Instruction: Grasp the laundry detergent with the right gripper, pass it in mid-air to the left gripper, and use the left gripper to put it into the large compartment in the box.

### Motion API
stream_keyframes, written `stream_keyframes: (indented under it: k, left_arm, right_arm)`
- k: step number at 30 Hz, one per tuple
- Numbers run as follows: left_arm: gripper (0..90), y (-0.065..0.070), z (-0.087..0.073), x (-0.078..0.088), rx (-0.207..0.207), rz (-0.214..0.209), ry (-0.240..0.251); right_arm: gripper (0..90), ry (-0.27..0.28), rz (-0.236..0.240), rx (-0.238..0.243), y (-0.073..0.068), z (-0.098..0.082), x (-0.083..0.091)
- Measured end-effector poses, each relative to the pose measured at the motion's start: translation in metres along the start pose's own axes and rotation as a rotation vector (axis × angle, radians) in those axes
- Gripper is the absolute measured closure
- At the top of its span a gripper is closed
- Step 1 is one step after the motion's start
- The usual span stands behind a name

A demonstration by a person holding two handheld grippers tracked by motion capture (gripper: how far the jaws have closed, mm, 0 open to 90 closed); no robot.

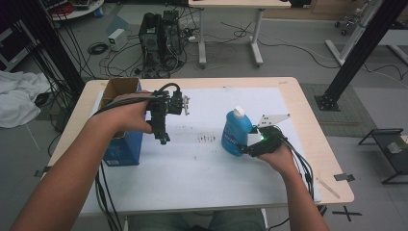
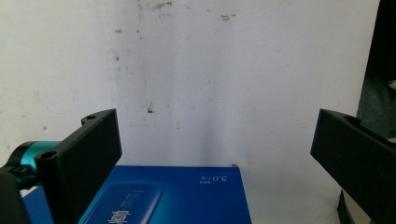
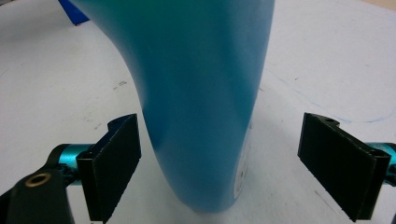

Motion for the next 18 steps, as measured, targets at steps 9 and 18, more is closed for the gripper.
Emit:
stream_keyframes:
  k: [9,18]
  left_arm:
    - [1.7,0.001,-0.001,-0.001,-0.001,0.000,-0.005]
    - [1.7,0.002,-0.006,0.000,0.013,-0.004,-0.005]
  right_arm:
    - [12.3,0.015,-0.007,0.008,-0.005,0.007,-0.012]
    - [12.4,0.038,-0.040,0.019,-0.004,0.011,-0.018]
Point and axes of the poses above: each handheld gripper's, and its own axes: x roughly backward along the jaws, z roughly out of its top, y roughly to its right, the point moved 9 cm from there along -x, roughly forward along the jaws, and after that the axes turned 5 degrees about y, right-handed, at the moved point
